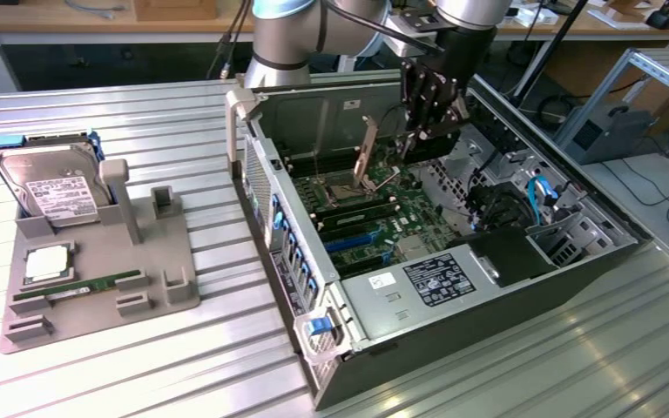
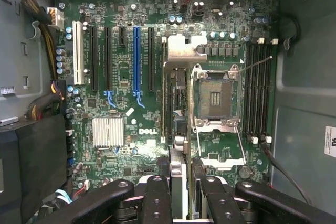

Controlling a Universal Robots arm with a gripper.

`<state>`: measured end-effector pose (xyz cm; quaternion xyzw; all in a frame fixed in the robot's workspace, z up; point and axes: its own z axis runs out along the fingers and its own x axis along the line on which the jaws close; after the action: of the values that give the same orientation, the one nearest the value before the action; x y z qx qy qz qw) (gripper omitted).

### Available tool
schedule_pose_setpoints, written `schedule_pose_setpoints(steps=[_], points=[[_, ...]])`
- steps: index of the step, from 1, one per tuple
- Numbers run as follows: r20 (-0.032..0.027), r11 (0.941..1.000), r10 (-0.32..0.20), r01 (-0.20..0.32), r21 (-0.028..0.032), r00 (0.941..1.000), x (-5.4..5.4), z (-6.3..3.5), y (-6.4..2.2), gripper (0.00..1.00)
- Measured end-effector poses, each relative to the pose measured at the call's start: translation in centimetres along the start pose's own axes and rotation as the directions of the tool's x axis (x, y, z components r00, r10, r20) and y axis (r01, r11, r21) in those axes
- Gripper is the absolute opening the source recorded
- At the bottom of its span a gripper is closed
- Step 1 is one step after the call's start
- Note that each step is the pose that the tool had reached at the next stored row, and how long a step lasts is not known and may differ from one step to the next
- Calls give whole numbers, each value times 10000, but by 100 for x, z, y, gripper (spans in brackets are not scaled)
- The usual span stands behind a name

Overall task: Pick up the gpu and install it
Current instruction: 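Insert the gpu into the slot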

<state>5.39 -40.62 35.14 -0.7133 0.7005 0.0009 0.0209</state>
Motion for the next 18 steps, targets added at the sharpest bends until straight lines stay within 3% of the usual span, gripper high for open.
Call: schedule_pose_setpoints(steps=[18], points=[[2, 10000, -50, 50, -1, 10000, 25, 80, 3, 27]])
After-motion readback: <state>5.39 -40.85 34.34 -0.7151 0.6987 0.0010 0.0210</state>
